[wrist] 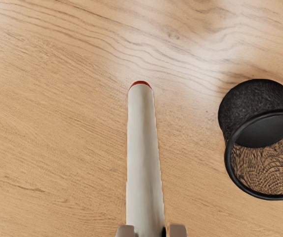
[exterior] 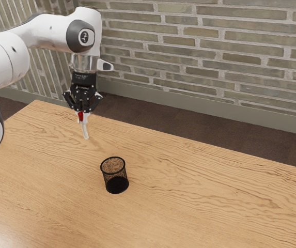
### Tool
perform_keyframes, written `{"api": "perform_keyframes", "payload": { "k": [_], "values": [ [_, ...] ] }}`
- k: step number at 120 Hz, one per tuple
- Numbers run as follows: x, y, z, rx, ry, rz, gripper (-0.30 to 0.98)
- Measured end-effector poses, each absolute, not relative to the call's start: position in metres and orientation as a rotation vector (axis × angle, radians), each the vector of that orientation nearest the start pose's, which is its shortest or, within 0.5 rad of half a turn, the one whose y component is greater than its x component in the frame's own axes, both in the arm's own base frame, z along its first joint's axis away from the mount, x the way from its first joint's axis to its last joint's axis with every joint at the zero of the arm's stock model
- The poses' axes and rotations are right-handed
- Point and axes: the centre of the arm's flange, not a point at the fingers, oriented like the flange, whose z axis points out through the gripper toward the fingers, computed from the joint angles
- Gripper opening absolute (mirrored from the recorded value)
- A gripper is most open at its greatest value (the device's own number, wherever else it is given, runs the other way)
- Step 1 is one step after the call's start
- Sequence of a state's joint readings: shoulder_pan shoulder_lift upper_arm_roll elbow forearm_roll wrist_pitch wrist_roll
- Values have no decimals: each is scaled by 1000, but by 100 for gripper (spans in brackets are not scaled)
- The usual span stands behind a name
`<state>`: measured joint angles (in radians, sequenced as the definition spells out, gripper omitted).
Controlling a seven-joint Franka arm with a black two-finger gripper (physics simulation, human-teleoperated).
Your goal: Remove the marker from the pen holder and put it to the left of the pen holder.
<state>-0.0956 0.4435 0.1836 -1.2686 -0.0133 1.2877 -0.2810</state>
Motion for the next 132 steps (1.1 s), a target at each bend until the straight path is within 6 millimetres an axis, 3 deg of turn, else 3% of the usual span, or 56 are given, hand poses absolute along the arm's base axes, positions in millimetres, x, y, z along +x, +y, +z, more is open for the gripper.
{"api": "perform_keyframes", "payload": {
  "k": [6,15,23,45,57,74,100,132],
  "values": [
    [644,61,448,-2990,-578,643,-10],
    [653,88,405,-3122,-591,642,-10],
    [656,104,385,-3247,-587,594,-10],
    [672,119,379,-3454,-381,287,-10],
    [680,131,359,-3482,-190,120,-10],
    [687,144,365,-3458,118,-115,-10],
    [672,179,347,-3377,439,-237,-10],
    [655,213,327,-3301,697,-282,-10]
  ]
}}
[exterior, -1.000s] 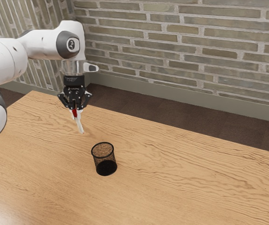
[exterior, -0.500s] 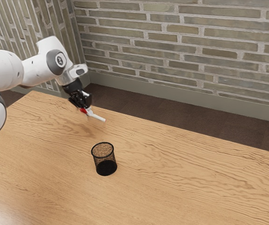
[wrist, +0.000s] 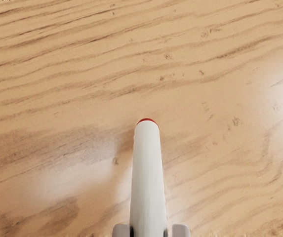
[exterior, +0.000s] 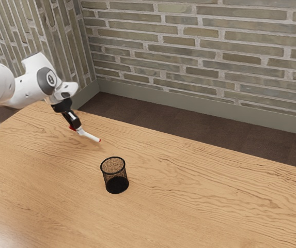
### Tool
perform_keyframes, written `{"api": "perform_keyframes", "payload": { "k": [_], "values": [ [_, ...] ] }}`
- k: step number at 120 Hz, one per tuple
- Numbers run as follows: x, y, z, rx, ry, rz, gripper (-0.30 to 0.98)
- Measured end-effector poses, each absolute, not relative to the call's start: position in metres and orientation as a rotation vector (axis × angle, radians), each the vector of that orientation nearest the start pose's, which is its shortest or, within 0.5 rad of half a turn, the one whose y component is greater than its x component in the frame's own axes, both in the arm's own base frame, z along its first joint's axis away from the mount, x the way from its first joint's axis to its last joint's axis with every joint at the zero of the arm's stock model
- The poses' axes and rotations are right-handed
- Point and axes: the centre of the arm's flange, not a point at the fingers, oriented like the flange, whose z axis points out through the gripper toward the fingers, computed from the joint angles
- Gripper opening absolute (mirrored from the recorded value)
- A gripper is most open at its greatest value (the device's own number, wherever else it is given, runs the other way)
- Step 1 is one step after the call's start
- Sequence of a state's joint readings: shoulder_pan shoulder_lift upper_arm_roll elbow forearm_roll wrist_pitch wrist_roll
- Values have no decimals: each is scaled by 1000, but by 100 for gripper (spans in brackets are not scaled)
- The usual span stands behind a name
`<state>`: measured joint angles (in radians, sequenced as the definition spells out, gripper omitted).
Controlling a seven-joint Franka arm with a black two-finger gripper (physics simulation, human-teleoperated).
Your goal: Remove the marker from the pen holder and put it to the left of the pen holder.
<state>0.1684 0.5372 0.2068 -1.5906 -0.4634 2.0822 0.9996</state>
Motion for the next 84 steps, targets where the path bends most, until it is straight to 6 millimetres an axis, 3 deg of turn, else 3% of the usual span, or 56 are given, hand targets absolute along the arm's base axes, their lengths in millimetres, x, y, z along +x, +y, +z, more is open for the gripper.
{"api": "perform_keyframes", "payload": {
  "k": [26,36,40,44,53,59,70,84],
  "values": [
    [652,219,321,-3260,882,-301,35],
    [655,207,335,-3220,967,-303,46],
    [657,191,356,-3181,1025,-262,49],
    [656,166,392,-3128,1085,-222,52],
    [631,92,525,-2975,1195,-256,57],
    [606,59,580,-2899,1205,-225,59],
    [575,6,627,-2790,1170,-149,63],
    [555,-54,639,-2776,1181,-108,65]
  ]
}}
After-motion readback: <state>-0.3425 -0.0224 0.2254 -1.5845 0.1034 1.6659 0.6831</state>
